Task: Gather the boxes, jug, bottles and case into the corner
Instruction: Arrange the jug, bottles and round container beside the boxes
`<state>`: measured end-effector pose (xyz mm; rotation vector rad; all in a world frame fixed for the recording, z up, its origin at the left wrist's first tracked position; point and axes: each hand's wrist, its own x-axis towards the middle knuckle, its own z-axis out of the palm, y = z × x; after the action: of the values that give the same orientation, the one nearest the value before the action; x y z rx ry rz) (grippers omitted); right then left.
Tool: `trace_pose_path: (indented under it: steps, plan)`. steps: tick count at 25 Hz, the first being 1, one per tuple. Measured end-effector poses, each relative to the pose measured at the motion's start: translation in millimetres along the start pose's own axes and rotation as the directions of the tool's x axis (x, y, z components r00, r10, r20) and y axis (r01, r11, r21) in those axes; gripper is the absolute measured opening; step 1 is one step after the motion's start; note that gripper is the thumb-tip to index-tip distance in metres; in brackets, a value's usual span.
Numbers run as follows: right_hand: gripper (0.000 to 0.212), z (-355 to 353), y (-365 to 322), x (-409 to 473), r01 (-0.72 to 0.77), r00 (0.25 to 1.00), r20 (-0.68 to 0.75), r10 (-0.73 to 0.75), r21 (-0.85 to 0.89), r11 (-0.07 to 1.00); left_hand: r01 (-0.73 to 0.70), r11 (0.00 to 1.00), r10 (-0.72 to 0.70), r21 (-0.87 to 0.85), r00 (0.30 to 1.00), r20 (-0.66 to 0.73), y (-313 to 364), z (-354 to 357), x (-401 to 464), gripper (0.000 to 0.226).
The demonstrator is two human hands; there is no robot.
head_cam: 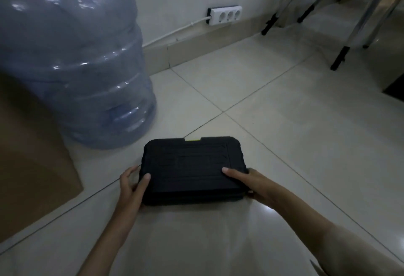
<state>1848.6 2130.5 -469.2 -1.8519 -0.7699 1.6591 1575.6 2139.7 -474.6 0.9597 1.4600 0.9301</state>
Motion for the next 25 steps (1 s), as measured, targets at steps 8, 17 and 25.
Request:
trace_pose_path:
  steps: [8,17,25]
  plan:
    - [0.103,77.4,2.5,-1.7,0.068,0.973,0.228,-0.021,-0.196,0.978,0.154,0.987,-0.159,-0.040,0.972,-0.174,-16.7,-80.4,-70.2,0.046]
    - [0.073,223.4,-6.2,-27.7,0.206,0.887,0.462,0.010,-0.414,0.886,0.097,0.965,-0.244,-0.245,0.676,-0.695,-56.5,-171.9,-128.8,0.032]
    - [0.063,299.0,-29.0,-35.5,0.305,0.780,0.626,-0.023,-0.347,0.887,0.099,0.995,-0.083,-0.034,0.545,-0.834,-76.6,-213.9,-139.1,0.051]
